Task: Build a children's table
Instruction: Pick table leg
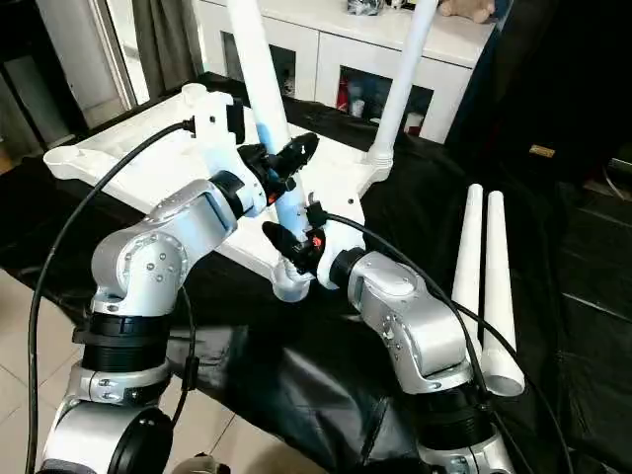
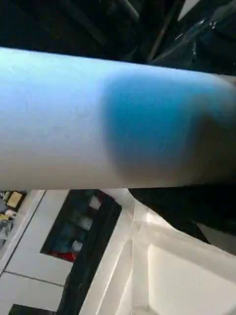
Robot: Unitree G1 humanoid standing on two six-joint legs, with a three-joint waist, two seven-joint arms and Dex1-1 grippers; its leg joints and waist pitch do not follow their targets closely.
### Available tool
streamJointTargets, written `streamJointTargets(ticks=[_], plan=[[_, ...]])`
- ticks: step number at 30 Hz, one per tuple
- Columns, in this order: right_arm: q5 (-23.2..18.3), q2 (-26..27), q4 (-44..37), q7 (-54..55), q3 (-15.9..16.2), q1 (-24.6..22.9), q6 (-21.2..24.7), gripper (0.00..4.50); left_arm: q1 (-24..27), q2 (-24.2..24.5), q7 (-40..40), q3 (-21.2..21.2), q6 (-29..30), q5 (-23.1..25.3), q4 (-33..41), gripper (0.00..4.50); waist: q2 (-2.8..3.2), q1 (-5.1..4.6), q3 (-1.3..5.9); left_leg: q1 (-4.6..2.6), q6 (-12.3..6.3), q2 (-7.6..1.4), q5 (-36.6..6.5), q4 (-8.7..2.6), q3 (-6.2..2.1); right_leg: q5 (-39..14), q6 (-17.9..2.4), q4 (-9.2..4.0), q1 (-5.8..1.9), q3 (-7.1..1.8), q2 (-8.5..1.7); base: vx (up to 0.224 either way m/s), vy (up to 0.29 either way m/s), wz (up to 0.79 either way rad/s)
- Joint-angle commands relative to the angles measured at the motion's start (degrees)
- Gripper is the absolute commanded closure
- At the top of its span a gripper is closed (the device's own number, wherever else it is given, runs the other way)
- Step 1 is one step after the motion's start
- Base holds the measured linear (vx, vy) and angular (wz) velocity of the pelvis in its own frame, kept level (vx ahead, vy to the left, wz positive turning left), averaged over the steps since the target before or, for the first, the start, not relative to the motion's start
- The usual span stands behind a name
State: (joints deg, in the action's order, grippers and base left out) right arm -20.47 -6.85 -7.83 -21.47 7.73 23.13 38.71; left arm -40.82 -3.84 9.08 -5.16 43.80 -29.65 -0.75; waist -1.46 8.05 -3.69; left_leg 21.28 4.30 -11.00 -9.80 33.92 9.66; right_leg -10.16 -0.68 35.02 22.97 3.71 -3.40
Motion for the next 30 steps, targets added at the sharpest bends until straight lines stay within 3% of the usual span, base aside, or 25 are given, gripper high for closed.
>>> streamJointTargets(ticks=[1, 6, 8, 9, 10, 12, 14, 16, 20, 21, 25, 30], plan=[[-2.8, -0.4, -1.5, -2.0, -1.0, 0.4, 1.9, 1.67, -0.2, 0.2, 4.0, 1.8, 1.7, -2.6, 2.1, 2.60, 0.20, -0.18, 4.32, -0.59, 1.33, -1.62, -10.9, -3.77, -0.71, -13.0, -4.8, -4.30, -2.96, -2.71, -4.24, 0.000, 0.000, 0.00], [-5.6, -4.3, -3.6, -8.2, -0.5, -0.1, 5.2, 1.30, -0.1, 3.7, 10.9, 3.8, 4.0, -4.6, 3.0, 2.60, 0.25, 0.02, 4.32, -0.59, 1.23, -1.74, -9.6, -3.69, -0.61, -10.4, -5.9, -4.04, -3.03, -2.78, -4.24, 0.000, 0.000, 0.00], [-10.4, -9.3, -6.5, -15.6, -0.9, -1.0, 8.6, 1.29, -0.8, 7.4, 17.7, 5.2, 5.9, -6.5, 3.1, 2.60, -0.15, 0.27, 4.33, -0.62, 0.76, -1.59, -9.3, -3.65, -0.52, -11.2, -5.7, -4.08, -3.25, -2.79, -4.26, 0.000, 0.000, 0.00], [-11.9, -10.5, -7.3, -17.4, -1.1, -1.2, 9.6, 1.29, -1.0, 8.5, 19.6, 5.5, 6.4, -7.1, 3.1, 2.60, -0.01, 0.48, 4.31, -0.82, 0.46, -1.77, -9.2, -3.70, -0.58, -11.7, -5.5, -3.94, -3.25, -2.83, -4.24, 0.000, 0.000, 0.00], [-13.8, -12.1, -8.4, -19.7, -1.5, -1.5, 10.8, 1.29, -1.4, 10.1, 22.6, 6.0, 7.2, -8.1, 3.2, 2.60, 0.00, 0.37, 4.26, -0.52, 0.34, -1.76, -8.8, -3.66, -0.54, -11.4, -5.7, -3.94, -3.15, -2.86, -4.26, 0.000, 0.000, 0.00], [-17.1, -14.5, -9.6, -23.3, -2.3, -1.9, 12.4, 1.29, -1.9, 13.9, 30.4, 7.2, 8.5, -10.5, 4.0, 2.60, -0.11, 0.39, 4.27, -0.55, 0.02, -1.60, -8.4, -3.60, -0.50, -12.3, -6.0, -4.03, -3.18, -2.79, -4.26, 0.000, 0.000, 0.00], [-17.8, -15.2, -9.7, -24.4, -2.6, -1.8, 12.8, 1.29, -2.1, 15.6, 34.6, 7.7, 8.8, -11.9, 4.6, 2.60, 0.00, 0.20, 4.25, -0.37, 0.39, -1.68, -8.6, -3.64, -0.53, -13.0, -6.7, -3.97, -3.17, -2.73, -4.43, 0.000, 0.000, 0.00], [-18.7, -16.2, -10.3, -26.3, -2.5, -2.0, 13.3, 1.29, -2.3, 16.8, 39.0, 7.7, 9.0, -13.8, 5.4, 2.60, 0.12, 0.15, 4.17, -0.67, 0.64, -1.69, -9.5, -3.61, -0.44, -14.7, -7.2, -4.30, -2.93, -2.72, -4.49, 0.000, 0.000, 0.00], [-20.5, -17.5, -11.4, -27.8, -2.1, -2.5, 14.5, 1.29, -3.4, 15.5, 40.8, 5.2, 9.7, -18.3, 5.4, 2.60, 0.11, 0.32, 4.06, -0.91, 1.29, -1.81, -11.2, -3.66, -0.40, -17.4, -7.4, -4.48, -2.87, -2.71, -4.50, 0.000, 0.000, 0.00], [-20.8, -17.6, -11.5, -27.8, -2.1, -2.6, 14.6, 1.56, -3.6, 15.1, 40.8, 4.7, 9.9, -19.0, 5.3, 2.60, 0.05, 0.39, 4.02, -0.82, 1.30, -1.76, -11.5, -3.59, -0.42, -18.0, -7.5, -4.56, -2.91, -2.66, -4.57, 0.000, 0.000, 0.00], [-22.0, -17.2, -11.8, -27.7, -2.3, -3.1, 15.3, 1.74, -3.6, 14.5, 41.5, 4.0, 9.7, -20.5, 5.4, 2.60, -0.04, 0.44, 4.09, -0.70, 1.34, -1.71, -11.2, -3.68, -0.52, -19.9, -5.8, -4.79, -2.98, -2.62, -4.53, 0.000, 0.000, 0.00], [-23.2, -17.0, -12.2, -27.8, -2.2, -3.4, 15.7, 1.83, -3.2, 15.1, 42.3, 4.4, 9.6, -20.6, 5.2, 2.60, -0.17, 0.45, 4.20, -0.59, 1.34, -1.75, -10.0, -3.66, -0.55, -18.4, -5.5, -4.58, -2.96, -2.59, -4.40, 0.000, 0.000, 0.00]])
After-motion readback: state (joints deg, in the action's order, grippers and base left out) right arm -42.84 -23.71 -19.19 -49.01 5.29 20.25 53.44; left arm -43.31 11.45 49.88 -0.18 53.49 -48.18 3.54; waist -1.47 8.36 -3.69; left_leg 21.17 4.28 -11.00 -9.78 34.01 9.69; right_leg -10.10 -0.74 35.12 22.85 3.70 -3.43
